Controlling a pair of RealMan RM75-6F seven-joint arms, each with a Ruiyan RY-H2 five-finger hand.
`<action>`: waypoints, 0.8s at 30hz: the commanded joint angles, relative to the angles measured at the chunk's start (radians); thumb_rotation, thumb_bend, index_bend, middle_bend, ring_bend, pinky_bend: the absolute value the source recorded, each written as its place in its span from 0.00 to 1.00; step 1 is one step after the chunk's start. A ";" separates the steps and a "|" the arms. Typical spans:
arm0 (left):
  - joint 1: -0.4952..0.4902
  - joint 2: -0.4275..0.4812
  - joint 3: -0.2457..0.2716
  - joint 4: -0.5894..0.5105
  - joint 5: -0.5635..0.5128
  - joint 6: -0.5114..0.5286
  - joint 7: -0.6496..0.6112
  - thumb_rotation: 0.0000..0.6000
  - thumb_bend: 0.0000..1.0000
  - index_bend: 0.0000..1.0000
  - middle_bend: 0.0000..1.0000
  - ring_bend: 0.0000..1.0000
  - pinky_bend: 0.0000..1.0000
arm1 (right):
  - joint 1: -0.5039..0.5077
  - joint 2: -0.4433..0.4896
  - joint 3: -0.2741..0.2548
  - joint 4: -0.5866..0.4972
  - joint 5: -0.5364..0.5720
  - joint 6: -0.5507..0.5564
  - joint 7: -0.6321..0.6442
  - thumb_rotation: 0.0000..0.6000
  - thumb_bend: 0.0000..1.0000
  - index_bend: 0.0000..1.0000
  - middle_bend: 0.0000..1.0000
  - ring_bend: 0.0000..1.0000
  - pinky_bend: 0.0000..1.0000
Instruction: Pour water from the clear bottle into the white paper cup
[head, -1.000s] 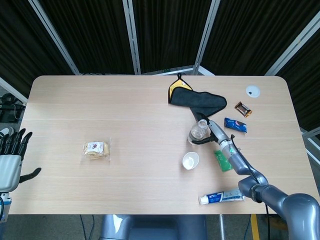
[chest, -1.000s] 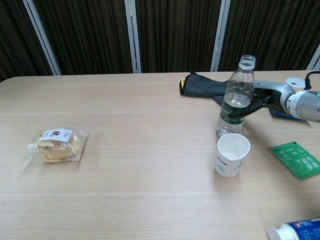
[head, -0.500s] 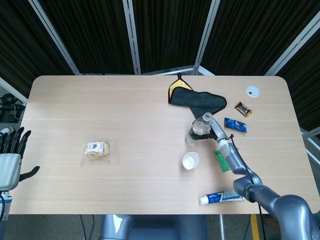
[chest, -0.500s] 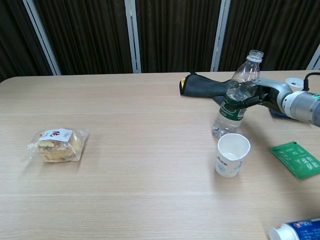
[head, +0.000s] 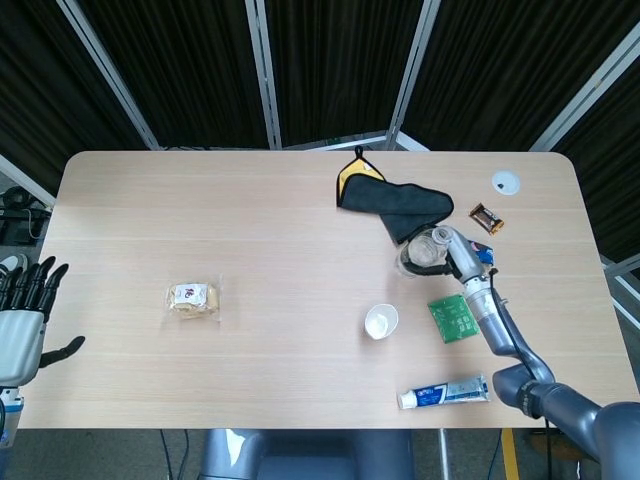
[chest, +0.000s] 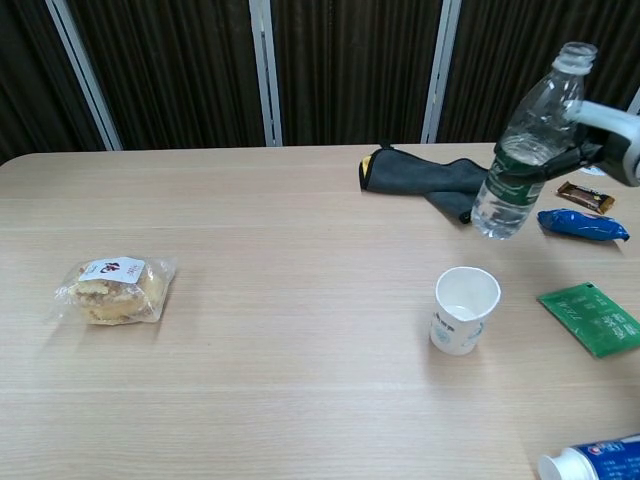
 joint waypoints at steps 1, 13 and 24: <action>0.003 0.008 0.007 -0.009 0.015 0.005 -0.010 1.00 0.02 0.00 0.00 0.00 0.00 | -0.061 0.088 -0.011 -0.079 -0.020 0.095 -0.127 1.00 0.37 0.59 0.63 0.48 0.36; 0.018 0.037 0.042 -0.041 0.078 0.023 -0.035 1.00 0.02 0.00 0.00 0.00 0.00 | -0.196 0.258 -0.083 -0.267 -0.015 0.201 -0.479 1.00 0.52 0.58 0.62 0.48 0.36; 0.030 0.055 0.053 -0.044 0.105 0.041 -0.068 1.00 0.02 0.00 0.00 0.00 0.00 | -0.207 0.244 -0.101 -0.396 0.048 0.186 -0.947 1.00 0.56 0.58 0.62 0.48 0.37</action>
